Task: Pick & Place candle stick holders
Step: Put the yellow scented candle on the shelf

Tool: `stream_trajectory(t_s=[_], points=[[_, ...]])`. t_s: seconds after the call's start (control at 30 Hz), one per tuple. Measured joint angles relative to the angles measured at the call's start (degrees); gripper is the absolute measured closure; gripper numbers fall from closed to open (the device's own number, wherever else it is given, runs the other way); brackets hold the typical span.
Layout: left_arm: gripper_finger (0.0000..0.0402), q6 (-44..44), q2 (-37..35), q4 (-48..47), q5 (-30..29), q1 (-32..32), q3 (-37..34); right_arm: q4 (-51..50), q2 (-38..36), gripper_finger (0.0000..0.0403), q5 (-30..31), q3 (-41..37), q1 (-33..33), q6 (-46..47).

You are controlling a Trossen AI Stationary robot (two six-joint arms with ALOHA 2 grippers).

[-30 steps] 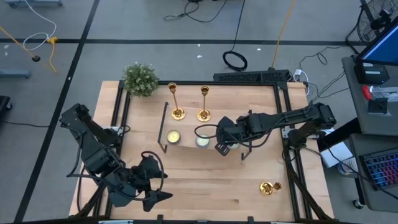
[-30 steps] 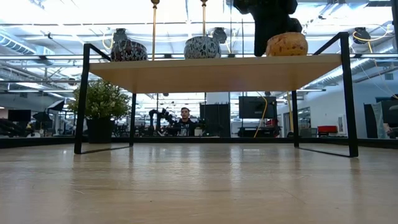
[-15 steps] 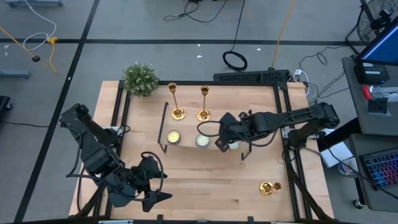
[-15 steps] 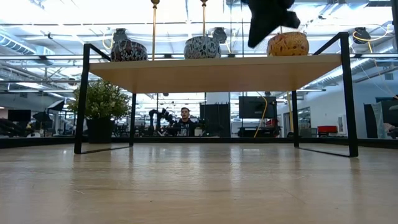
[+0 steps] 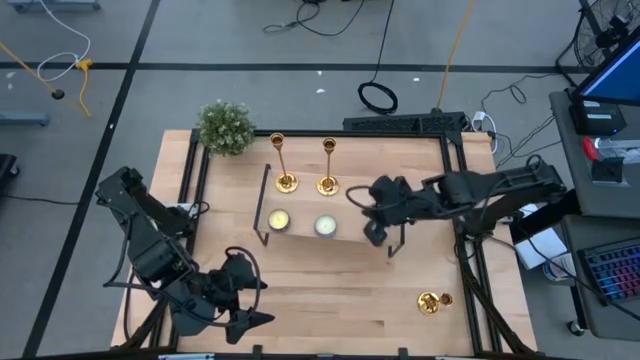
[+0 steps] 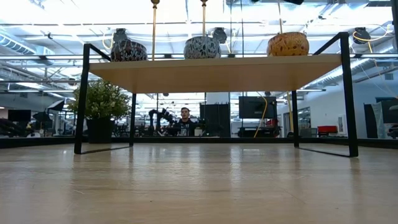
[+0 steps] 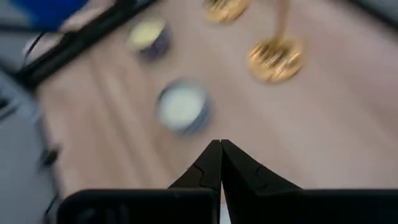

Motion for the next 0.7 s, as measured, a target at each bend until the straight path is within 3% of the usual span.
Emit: stream_trajectory(t_s=[0.1, 0.33, 0.7], points=[[0.0005, 0.04, 0.0, 0.0, 0.02, -0.03, 0.0, -2.84, -0.54, 0.0403, -7.32, 0.0, 1.3, -0.27], [0.0005, 0.35, 0.0, 0.0, -0.05, -0.01, -0.02, -9.11, 0.85, 0.0403, -16.22, -0.02, 4.99, 1.7], [0.0005, 0.48, 0.0, -0.13, -0.66, -0.01, -0.02, -9.07, 5.97, 0.0403, -14.16, -0.02, 9.91, 3.35]])
